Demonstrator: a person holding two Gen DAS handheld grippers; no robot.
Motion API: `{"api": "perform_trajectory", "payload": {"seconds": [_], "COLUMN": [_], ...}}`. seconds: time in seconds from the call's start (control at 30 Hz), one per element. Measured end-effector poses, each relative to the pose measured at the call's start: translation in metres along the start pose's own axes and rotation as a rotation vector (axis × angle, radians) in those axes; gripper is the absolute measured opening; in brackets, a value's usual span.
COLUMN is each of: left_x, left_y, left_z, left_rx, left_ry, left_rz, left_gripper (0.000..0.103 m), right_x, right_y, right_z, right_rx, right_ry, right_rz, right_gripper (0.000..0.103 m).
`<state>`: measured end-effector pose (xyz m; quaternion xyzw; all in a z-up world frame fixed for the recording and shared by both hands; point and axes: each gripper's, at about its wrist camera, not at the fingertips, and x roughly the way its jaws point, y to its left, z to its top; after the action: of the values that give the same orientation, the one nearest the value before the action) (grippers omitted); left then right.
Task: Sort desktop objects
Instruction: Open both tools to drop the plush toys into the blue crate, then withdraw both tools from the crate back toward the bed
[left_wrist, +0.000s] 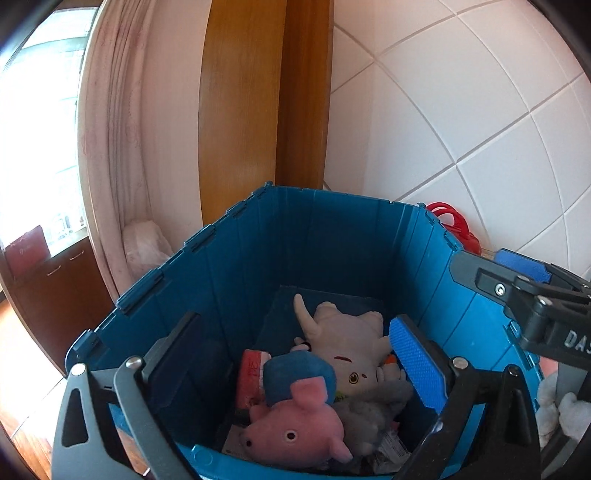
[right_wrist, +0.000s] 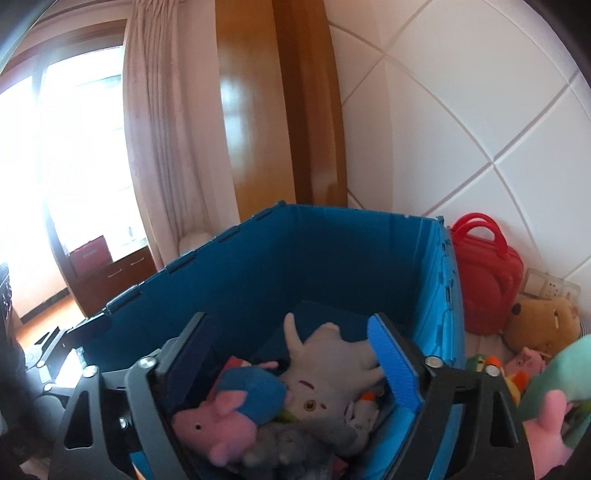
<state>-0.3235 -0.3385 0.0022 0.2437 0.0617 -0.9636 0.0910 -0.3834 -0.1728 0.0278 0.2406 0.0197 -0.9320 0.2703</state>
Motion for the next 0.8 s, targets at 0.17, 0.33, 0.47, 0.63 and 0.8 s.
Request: {"api": "perform_trajectory", "payload": {"seconds": [0.17, 0.33, 0.47, 0.63, 0.8], "left_x": [-0.007, -0.016, -0.028, -0.058, -0.095], "left_y": [-0.002, -0.01, -0.023, -0.055, -0.102], "left_z": [-0.005, -0.011, -0.017, -0.03, -0.049], "left_rx": [-0.004, -0.007, -0.013, -0.001, -0.002], "left_ry": [-0.003, 0.0, -0.001, -0.016, -0.014], "left_rz": [-0.012, -0.022, -0.019, -0.02, -0.087], "left_gripper": [0.102, 0.102, 0.102, 0.102, 0.102], "right_x": [-0.014, -0.029, -0.045, -0.088, -0.157], "right_y": [0.0, -0.004, -0.013, -0.036, -0.068], "right_z": [-0.003, -0.01, -0.021, -0.041, -0.075], "right_rx": [-0.007, -0.01, -0.005, 0.014, 0.025], "right_ry": [-0.022, -0.028, -0.031, -0.063, -0.099], "right_rz": [-0.007, -0.021, -0.029, -0.048, -0.133], "right_gripper": [0.103, 0.103, 0.103, 0.103, 0.103]}}
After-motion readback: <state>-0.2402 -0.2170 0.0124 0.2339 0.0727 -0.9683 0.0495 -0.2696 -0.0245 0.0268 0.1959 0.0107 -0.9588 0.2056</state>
